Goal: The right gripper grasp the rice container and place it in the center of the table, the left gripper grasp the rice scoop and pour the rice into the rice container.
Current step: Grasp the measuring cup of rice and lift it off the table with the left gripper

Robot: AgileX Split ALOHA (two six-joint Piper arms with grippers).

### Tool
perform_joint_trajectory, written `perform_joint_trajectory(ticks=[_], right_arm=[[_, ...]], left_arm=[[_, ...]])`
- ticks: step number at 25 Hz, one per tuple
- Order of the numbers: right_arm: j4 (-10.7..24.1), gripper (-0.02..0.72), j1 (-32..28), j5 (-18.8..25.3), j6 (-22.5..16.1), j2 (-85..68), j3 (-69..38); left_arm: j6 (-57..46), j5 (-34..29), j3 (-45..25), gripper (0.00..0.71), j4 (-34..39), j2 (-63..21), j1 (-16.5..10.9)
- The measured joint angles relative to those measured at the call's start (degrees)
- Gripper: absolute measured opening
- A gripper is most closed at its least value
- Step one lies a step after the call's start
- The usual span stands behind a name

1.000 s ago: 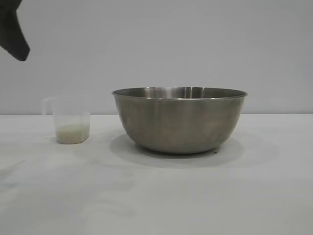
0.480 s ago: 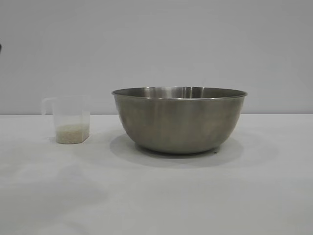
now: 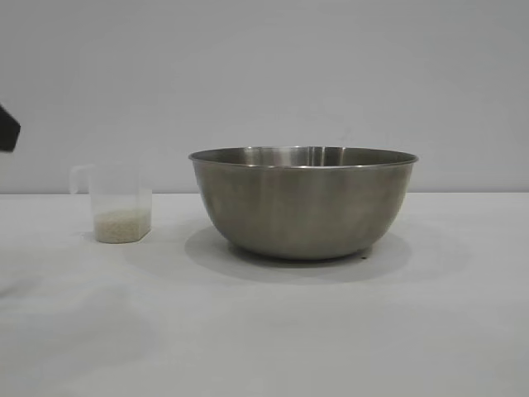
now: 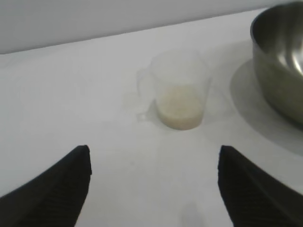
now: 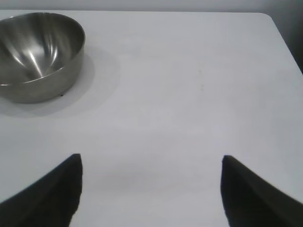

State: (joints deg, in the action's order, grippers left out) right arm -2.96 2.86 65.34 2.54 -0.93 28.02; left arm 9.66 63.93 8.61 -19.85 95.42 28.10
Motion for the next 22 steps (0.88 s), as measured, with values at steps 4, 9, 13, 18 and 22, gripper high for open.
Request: perform_joint_trajectory(ticks=[4, 9, 13, 18, 22], right_arm=[[0.0, 0.514, 0.0, 0.0, 0.0, 0.0, 0.0], [0.0, 0.514, 0.0, 0.0, 0.0, 0.0, 0.0], [0.0, 0.514, 0.0, 0.0, 0.0, 0.0, 0.0], [0.0, 0.514, 0.0, 0.0, 0.0, 0.0, 0.0], [0.0, 0.514, 0.0, 0.0, 0.0, 0.0, 0.0]], left_arm=[[0.0, 1.3, 0.0, 0.55, 0.89, 7.44, 0.0], [0.0, 1.42, 0.0, 0.55, 4.8, 10.06, 0.0], [0.0, 1.54, 0.43, 0.55, 4.13, 10.17, 0.03], [0.0, 1.63, 0.91, 0.55, 1.28, 10.17, 0.03], [0.0, 1.63, 2.03, 0.55, -1.66, 10.17, 0.03]])
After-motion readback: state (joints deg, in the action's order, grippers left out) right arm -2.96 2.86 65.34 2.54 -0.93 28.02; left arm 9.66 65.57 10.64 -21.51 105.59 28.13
